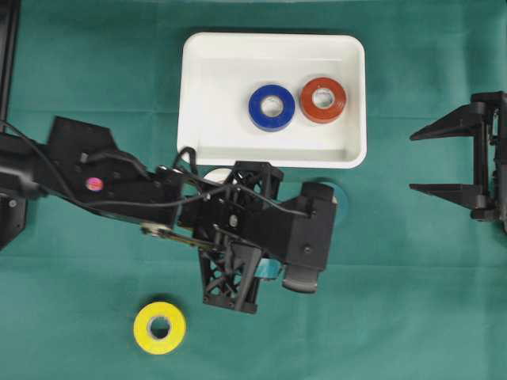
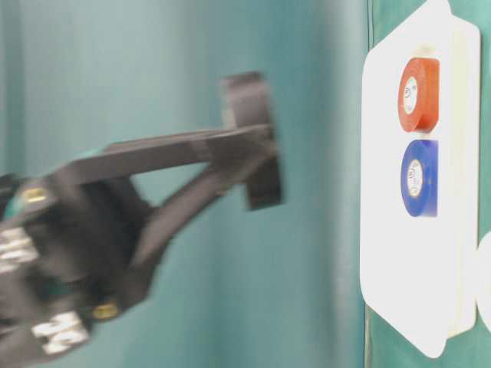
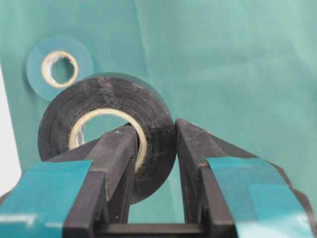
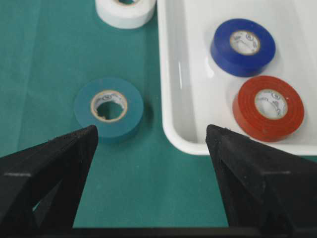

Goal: Pick up the tape from a random location and place it into the white case.
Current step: 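Lift the black tape and carry it over the white tray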

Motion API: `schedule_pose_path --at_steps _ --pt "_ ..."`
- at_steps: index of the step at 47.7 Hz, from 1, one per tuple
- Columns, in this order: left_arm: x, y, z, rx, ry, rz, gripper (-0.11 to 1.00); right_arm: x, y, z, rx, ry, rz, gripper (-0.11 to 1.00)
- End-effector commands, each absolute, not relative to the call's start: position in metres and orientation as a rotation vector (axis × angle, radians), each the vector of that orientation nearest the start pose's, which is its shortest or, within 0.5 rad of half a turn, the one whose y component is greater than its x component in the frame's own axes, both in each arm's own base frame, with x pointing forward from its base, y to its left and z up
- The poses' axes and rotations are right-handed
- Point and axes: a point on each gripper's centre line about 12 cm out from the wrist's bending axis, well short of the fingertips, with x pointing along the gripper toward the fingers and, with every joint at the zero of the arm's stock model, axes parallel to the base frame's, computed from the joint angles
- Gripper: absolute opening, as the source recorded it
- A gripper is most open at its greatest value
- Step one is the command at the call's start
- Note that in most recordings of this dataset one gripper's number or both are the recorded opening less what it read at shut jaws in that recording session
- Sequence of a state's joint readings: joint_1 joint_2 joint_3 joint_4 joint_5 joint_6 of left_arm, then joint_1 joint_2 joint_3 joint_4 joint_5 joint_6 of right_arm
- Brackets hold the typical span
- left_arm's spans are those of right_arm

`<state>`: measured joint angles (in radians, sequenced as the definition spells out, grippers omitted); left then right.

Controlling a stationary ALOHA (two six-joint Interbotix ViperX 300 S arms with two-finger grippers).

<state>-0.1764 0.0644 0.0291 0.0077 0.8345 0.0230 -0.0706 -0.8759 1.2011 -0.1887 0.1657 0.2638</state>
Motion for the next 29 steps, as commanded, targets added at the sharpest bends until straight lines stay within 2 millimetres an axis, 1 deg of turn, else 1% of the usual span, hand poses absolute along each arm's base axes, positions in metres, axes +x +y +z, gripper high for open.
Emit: schedule_pose_path --at_steps 1,6,10,29 --pt "0.433 -0.076 0.336 0.107 0.842 -0.17 0.19 0.199 -0.017 0.221 0.085 0.461 -0.113 0.84" --pt "0.428 -0.074 0.345 0.105 0.822 -0.169 0.19 0.199 -0.017 0.22 0.085 0.463 -0.113 0.84" --pt "0.426 -0.073 0.348 0.102 0.814 -0.167 0.19 0.199 -0.017 0.22 0.085 0.463 -0.114 0.84" --pt "0.425 -0.073 0.348 0.102 0.816 -0.167 0.19 0.199 -0.017 0.22 0.084 0.466 -0.115 0.84"
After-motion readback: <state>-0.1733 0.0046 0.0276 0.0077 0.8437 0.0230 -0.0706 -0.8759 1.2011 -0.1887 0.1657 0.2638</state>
